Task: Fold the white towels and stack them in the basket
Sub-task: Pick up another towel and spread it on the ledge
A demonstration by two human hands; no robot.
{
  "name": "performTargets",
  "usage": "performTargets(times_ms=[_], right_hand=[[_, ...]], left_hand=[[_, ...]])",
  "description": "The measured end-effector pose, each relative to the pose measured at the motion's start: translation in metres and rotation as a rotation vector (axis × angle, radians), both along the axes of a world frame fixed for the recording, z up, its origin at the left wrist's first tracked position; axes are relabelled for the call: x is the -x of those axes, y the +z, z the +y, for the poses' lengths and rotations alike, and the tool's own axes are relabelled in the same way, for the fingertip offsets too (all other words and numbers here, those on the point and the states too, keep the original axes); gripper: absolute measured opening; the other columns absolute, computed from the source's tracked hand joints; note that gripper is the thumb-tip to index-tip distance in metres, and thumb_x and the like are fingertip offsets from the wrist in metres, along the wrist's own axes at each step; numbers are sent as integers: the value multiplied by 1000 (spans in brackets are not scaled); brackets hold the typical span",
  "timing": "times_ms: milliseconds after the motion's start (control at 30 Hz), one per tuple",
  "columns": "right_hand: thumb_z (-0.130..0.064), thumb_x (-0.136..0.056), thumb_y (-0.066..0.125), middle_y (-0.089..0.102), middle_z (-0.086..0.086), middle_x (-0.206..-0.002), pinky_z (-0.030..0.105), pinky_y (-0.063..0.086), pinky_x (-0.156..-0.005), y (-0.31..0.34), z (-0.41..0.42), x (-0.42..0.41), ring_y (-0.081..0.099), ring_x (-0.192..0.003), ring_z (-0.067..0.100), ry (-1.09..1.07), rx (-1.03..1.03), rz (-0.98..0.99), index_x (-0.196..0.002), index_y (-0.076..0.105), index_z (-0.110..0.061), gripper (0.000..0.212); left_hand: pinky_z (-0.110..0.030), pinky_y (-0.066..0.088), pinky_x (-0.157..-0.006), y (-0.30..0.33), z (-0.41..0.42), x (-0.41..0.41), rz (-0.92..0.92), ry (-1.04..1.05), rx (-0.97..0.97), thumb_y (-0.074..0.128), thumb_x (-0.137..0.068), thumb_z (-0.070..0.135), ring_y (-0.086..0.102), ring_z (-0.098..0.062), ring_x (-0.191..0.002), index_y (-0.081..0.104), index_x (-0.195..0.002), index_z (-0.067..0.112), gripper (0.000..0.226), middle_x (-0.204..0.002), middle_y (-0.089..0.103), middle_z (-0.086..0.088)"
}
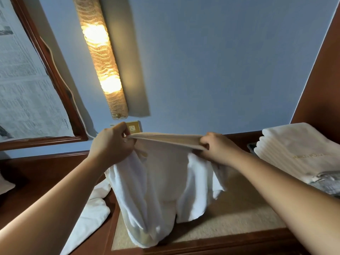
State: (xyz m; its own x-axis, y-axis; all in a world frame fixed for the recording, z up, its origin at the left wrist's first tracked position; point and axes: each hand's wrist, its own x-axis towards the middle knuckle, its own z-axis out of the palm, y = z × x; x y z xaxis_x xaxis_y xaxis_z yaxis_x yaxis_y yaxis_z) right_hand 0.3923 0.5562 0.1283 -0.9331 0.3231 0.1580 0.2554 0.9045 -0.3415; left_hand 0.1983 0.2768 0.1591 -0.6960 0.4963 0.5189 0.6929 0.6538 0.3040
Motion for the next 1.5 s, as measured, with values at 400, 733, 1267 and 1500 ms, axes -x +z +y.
performTargets(times_ms=[400, 733, 1267, 1500], right_hand=[[-44, -81, 83, 61, -9, -75, 33, 42, -65, 45, 23, -20, 54, -68, 10, 104, 134, -71, -75, 66, -28, 24], [-30, -79, 79, 67, -9, -81, 29, 49, -64, 54, 36, -30, 62, -71, 8, 132, 87, -297, -92, 59, -32, 23], [-13, -99, 62, 48, -14, -87, 18, 39, -68, 26, 0, -97, 49, -73, 10, 351, -186, 378, -97, 50, -33, 24], [-2, -93, 74, 53, -6, -97, 14, 44, -69, -7, -10, -112, 57, -74, 12, 395, -398, 322, -144, 59, -34, 62]], left_hand=[[-29, 38, -53, 15, -10, -6, 74, -8, 39, 77, -86, 43, 54, -16, -56, 56, -82, 32, 25, -62, 57, 11], [-30, 39, -53, 49, -1, -49, 154, -16, -1, 75, -87, 33, 55, -21, -57, 58, -81, 32, 18, -59, 54, 11], [-29, 42, -52, 59, -62, -74, 158, 6, -55, 81, -85, 30, 55, -12, -55, 57, -78, 32, 25, -60, 58, 11], [-27, 38, -53, 64, -85, -97, 156, -38, -55, 80, -85, 29, 54, -10, -54, 58, -79, 33, 23, -60, 57, 12]])
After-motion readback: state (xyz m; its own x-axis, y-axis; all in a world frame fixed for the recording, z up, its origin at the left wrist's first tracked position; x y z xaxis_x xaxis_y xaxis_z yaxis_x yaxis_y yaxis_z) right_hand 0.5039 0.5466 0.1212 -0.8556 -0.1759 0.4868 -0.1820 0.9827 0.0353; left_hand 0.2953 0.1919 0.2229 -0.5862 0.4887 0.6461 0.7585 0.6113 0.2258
